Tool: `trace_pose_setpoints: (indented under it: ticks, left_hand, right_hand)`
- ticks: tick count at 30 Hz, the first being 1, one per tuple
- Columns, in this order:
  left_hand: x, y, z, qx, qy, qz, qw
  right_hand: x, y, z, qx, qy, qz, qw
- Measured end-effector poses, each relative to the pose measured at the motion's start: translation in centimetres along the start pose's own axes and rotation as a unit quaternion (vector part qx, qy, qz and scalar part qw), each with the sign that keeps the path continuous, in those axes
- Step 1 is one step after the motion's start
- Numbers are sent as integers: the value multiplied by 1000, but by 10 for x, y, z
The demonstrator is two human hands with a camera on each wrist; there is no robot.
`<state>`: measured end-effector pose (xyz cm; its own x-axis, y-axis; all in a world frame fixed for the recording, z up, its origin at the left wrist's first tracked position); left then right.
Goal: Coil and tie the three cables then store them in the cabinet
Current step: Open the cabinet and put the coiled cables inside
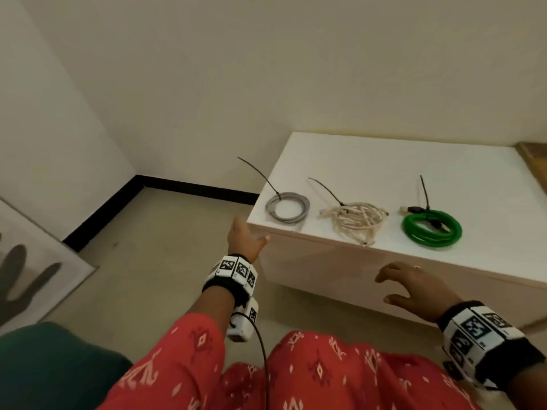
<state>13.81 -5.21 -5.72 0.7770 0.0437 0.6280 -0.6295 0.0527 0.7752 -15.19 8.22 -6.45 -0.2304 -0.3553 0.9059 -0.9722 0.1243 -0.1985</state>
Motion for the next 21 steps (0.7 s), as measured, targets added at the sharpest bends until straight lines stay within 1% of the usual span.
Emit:
trace_pose_setpoints:
  ticks: [2, 4, 6, 8, 10, 13, 15, 18, 21]
  left_hand:
    - [-16, -17, 2, 28, -39, -53, 997]
    - [-28, -31, 10, 49, -60, -100, 992]
    - [-35, -38, 15, 53, -51, -129, 989]
    - [-37, -42, 16, 58, -20, -143, 988]
    - [-38, -46, 16, 62, 1, -148, 987]
    - [-37, -51, 19, 64, 4, -135, 989]
    - [-33, -52, 21, 66, -3, -105, 992]
    - [-26, -48, 20, 66, -11, -45, 997]
    - [-15, -46, 10, 61, -16, 15, 998]
  right_hand:
    - [-7, 4, 3, -1, -14, 15, 1000]
    - [-9, 9, 8, 1, -14, 23, 1000]
    - [-10, 13, 13, 2, -10, 21, 1000]
    - [-11, 16, 15, 2, -4, 33, 999]
    - [-8, 18, 16, 6, 33, 63, 997]
    - [10, 23, 12, 19, 132, 104, 986]
    - [18, 31, 8, 6, 176, 115, 978]
    - [26, 50, 2, -33, 220, 129, 966]
    - [29, 73, -6, -93, 240, 137, 957]
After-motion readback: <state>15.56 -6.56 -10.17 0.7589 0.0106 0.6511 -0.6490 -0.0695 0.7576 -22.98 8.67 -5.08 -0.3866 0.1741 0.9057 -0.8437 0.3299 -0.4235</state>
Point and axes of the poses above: each hand's wrist, its own z-axis towards the middle knuckle, its own x-axis out of the back of the hand, y = z × x, the point moved 10 cm from there along z, towards the middle knuckle, and after that the axes turned 12 degrees about -x, right-handed, at the moved point
